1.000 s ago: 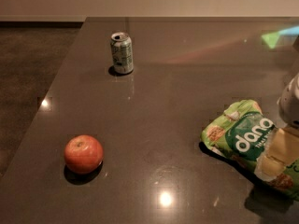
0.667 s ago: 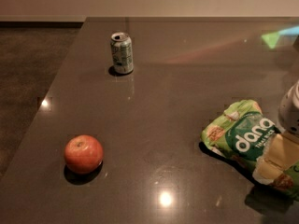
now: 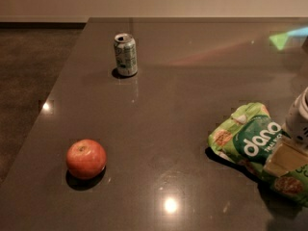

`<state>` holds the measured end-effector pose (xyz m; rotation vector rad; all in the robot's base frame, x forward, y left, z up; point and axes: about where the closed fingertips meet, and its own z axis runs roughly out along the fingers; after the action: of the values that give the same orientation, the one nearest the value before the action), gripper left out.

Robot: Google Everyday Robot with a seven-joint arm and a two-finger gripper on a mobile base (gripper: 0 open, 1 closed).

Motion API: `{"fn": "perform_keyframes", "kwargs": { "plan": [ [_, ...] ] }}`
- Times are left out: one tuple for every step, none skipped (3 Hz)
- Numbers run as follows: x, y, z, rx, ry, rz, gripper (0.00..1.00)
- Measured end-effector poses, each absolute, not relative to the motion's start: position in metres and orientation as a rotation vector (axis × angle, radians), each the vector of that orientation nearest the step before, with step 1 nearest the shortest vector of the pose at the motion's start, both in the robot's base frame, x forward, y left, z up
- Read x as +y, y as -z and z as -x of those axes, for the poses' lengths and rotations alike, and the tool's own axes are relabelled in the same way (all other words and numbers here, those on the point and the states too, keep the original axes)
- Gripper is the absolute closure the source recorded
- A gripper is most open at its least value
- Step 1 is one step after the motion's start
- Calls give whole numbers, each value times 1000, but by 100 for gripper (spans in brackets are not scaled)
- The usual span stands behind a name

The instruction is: Move green rice chip bag near 7up can

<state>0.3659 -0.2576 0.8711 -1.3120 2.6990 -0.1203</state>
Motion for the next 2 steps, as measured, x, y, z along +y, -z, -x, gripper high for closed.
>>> {"fn": "perform_keyframes", "kwargs": {
  "plan": [
    [-257, -875, -370, 2710, 131, 1295, 65],
    [-243, -886, -386, 2684, 119, 1309, 88]
  ]
}}
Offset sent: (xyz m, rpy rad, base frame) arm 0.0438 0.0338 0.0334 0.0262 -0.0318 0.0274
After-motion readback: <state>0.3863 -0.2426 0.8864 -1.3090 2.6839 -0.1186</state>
